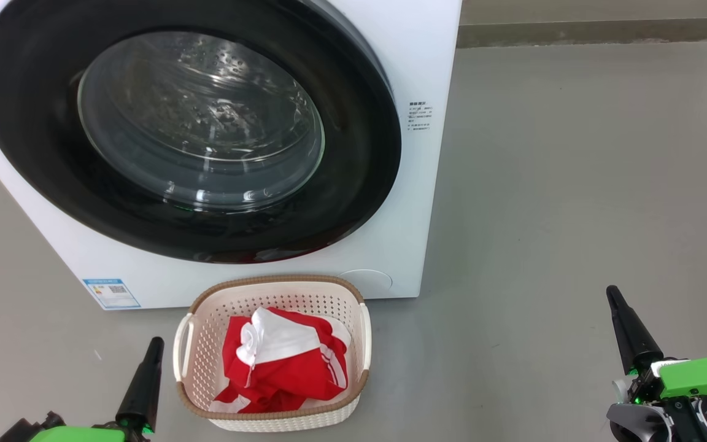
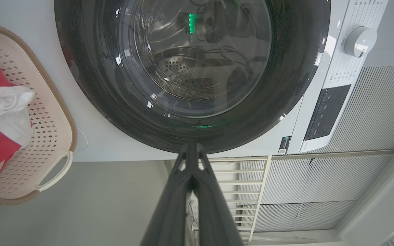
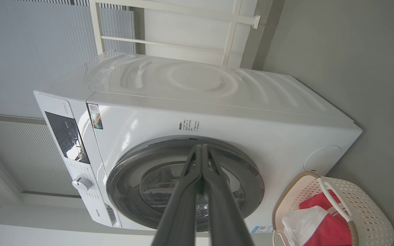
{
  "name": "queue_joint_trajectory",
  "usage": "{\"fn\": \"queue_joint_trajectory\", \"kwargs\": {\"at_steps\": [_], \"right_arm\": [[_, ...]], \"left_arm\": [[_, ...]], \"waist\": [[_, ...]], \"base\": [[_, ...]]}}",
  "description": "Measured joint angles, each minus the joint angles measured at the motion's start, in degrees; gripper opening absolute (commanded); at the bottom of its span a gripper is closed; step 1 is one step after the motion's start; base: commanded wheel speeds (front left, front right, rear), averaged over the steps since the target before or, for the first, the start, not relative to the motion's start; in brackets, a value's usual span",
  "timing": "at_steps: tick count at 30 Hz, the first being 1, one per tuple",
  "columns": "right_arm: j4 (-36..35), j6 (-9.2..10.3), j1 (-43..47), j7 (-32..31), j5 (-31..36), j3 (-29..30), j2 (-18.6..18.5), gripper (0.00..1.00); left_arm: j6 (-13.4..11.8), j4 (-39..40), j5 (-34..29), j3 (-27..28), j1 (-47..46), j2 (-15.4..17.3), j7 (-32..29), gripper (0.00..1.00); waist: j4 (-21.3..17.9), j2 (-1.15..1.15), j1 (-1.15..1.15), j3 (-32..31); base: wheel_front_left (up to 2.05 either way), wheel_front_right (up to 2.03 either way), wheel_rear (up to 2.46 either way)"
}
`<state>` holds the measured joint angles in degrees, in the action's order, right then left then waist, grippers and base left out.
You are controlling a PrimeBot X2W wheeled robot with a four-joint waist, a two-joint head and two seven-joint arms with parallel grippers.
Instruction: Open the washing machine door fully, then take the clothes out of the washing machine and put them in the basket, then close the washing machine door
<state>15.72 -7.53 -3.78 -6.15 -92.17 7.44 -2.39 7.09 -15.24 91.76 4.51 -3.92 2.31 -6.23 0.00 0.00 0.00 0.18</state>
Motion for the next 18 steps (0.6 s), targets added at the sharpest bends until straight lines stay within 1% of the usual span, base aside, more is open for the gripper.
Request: {"fn": "queue_joint_trajectory", "kwargs": {"at_steps": [18], "right_arm": [[0.0, 0.0, 0.0, 0.0, 0.0, 0.0, 0.0, 0.0]], "left_arm": [[0.0, 0.0, 0.0, 0.0, 0.0, 0.0, 0.0, 0.0]], "waist": [[0.0, 0.0, 0.0, 0.0]], "base": [[0.0, 0.0, 0.0]]}}
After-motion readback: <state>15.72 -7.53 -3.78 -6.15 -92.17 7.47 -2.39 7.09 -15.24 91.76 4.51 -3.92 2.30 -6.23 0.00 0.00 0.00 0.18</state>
